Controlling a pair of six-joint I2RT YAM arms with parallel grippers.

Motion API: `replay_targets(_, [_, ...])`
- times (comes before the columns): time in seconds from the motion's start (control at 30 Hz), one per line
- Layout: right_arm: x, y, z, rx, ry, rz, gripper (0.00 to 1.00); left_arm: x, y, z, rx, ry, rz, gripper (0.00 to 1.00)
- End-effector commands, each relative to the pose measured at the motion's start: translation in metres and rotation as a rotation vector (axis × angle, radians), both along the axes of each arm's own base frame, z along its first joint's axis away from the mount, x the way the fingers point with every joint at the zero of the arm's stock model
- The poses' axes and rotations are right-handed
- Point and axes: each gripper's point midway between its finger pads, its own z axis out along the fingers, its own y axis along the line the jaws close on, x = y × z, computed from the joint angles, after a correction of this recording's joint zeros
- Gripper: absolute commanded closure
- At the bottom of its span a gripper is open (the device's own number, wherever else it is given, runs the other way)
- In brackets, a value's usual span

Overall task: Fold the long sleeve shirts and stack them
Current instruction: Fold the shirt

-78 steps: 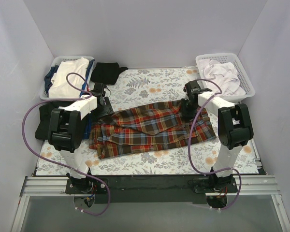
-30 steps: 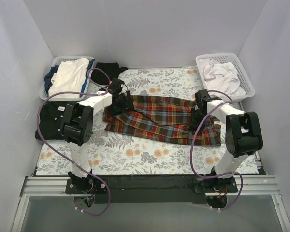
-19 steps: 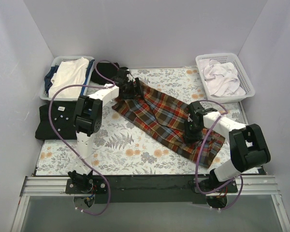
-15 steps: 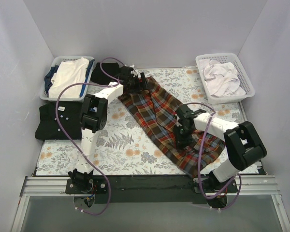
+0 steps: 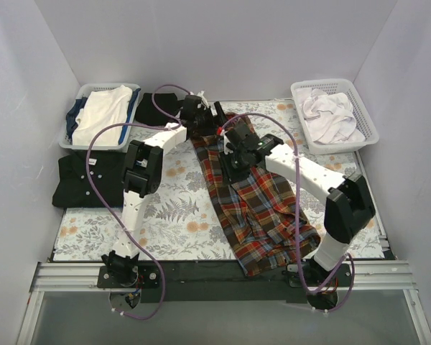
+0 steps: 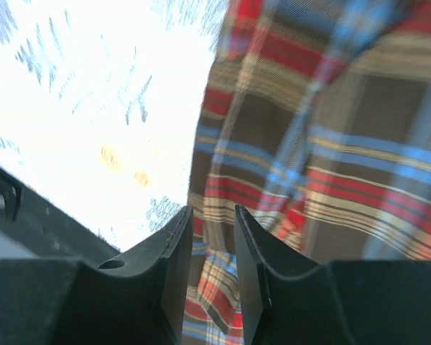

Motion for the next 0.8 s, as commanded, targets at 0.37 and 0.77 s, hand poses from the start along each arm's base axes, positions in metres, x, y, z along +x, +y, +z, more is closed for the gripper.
replay_targets(0.37, [0.051, -0.16, -0.002, -0.15, -0.127, -0.449, 0.63, -0.108, -0.041, 0.064, 0.035, -0.024, -0.195, 0.16])
replay_targets(0.77, [-0.003, -0.165, -0.065, -0.113, 0.088, -0.367, 0.65, -0.158, -0.08, -0.005, 0.123, 0.102, -0.285, 0.17])
